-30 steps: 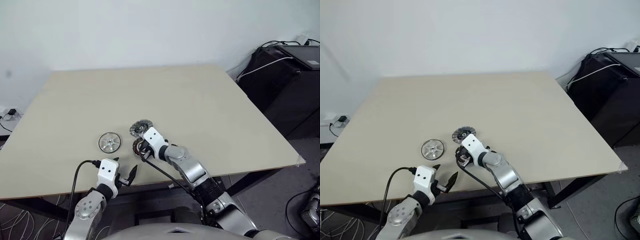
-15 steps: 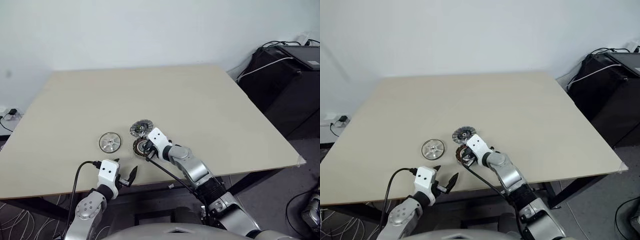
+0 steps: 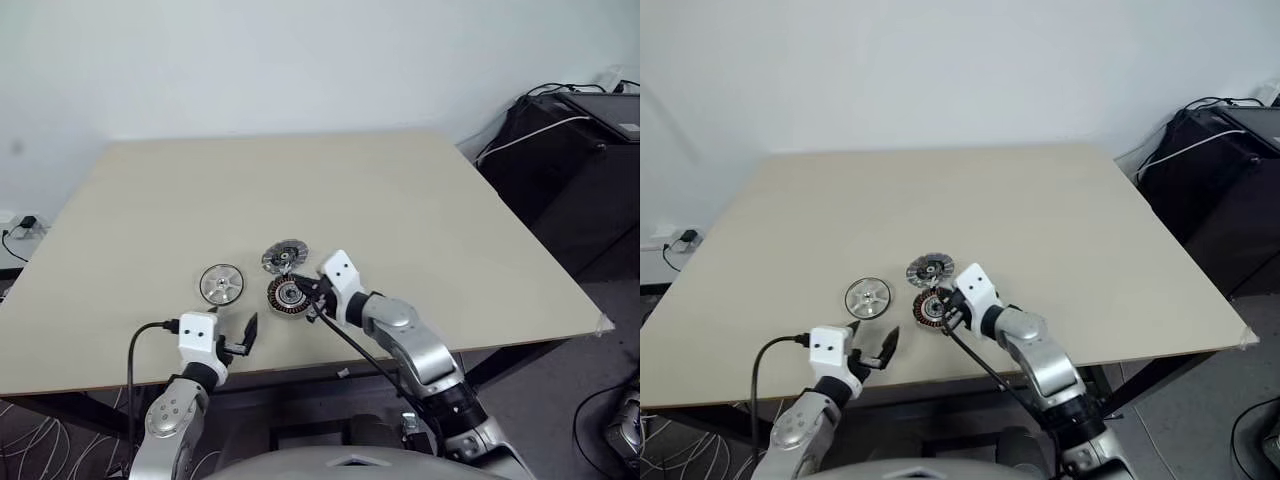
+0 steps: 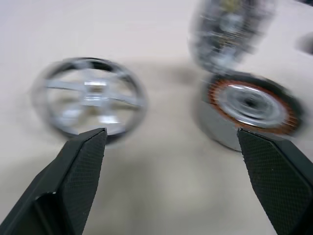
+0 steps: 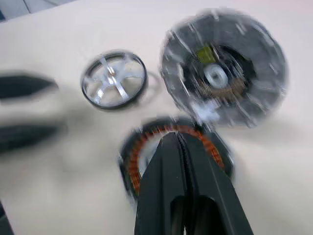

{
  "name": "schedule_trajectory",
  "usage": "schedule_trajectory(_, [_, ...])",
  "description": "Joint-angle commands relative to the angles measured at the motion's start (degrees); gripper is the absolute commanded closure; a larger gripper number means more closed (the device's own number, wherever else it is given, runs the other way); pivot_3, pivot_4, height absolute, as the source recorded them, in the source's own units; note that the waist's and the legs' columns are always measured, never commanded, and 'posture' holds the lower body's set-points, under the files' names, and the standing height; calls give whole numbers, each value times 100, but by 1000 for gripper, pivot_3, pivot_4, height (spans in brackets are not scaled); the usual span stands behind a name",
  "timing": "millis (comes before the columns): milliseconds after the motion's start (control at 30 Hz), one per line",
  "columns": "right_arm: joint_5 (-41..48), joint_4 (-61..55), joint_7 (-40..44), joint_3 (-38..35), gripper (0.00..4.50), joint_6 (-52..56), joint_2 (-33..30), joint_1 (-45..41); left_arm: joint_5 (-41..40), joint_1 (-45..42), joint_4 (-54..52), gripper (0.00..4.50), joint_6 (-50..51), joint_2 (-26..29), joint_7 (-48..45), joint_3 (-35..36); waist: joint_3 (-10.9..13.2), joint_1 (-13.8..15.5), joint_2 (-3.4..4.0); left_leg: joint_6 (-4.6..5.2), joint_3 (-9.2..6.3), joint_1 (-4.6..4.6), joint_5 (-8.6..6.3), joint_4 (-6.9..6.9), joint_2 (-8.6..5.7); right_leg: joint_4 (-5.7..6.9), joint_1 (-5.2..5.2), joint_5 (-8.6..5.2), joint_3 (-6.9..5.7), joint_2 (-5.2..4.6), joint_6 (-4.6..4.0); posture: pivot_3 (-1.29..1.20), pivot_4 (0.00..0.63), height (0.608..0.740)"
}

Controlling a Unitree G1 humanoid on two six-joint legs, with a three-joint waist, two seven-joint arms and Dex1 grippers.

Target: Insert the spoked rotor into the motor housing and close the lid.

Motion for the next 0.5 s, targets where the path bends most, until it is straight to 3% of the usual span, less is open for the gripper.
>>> schedule_trajectory(33, [245,-548,-70,-406,4469,120,-156,246,-278,-138,-140,0,60,-101,197,378,2,12,-1,0,0,0,0,0,1,0,0,0,0,0,1,0,0,740])
schedule_trajectory(233, [534,-1226,146,-563,4469,7,-485,983,-841,-464,162,0,613,-14,116,948,3,51,-4,0,-2,0,0,0,3,1,-1,-3,-3,6,5,0,0,740])
schedule_trajectory(500, [868,-1644,745,-436,4469,-486,-915,1631,-1340,-1037,817,0,1176,379,-552,1116,16,74,-28,-2,0,1,-1,10,2,-1,4,-3,-5,4,6,0,0,740])
